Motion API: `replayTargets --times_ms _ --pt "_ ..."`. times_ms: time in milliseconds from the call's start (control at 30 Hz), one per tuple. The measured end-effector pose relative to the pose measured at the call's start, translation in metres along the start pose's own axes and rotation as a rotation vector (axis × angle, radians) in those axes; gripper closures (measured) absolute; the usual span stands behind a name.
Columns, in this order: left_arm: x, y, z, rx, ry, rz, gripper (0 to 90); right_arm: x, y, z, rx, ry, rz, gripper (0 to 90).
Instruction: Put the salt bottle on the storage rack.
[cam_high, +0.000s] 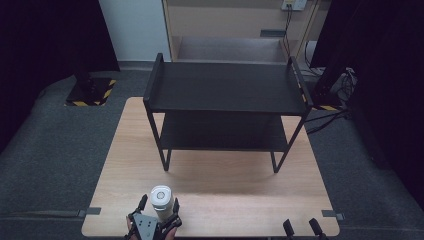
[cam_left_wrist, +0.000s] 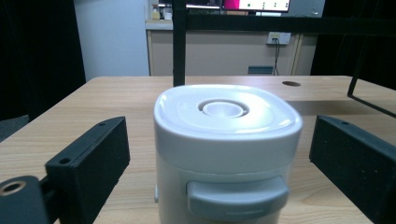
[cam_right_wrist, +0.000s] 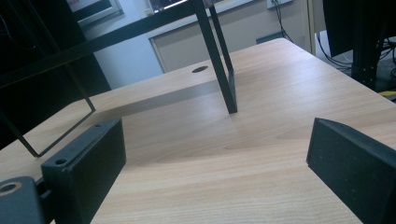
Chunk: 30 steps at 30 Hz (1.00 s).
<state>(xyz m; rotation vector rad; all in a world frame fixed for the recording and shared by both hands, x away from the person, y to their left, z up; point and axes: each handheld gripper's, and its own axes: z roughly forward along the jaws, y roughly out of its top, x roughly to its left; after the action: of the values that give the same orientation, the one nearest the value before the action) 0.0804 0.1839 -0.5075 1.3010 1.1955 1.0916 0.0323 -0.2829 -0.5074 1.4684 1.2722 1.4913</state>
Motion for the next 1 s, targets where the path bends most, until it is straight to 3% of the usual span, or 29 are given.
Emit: replayTargets --times_ms 233,367,700,800,1000 --pt "0.001 -0.002 0.005 0.015 -0.002 0.009 12.1 -0.002 -0.002 0.003 0.013 -0.007 0.008 4.9" --pt "0.004 -0.005 0.004 0.006 -0.016 0.005 28.9 -0.002 -0.002 0.005 0.018 -0.007 0.007 5.1" --pt "0.007 -0.001 0.002 0.014 -0.017 -0.015 30.2 0.000 -0.001 0.008 0.030 -0.002 0.002 5.4" --pt "0.010 0.005 0.001 0.024 -0.034 -0.018 30.2 0.000 0.000 0.006 0.020 -0.003 -0.002 5.5" --pt "0.008 0.024 -0.007 -0.019 -0.051 -0.012 30.2 0.001 0.003 0.004 0.012 -0.006 -0.003 5.6"
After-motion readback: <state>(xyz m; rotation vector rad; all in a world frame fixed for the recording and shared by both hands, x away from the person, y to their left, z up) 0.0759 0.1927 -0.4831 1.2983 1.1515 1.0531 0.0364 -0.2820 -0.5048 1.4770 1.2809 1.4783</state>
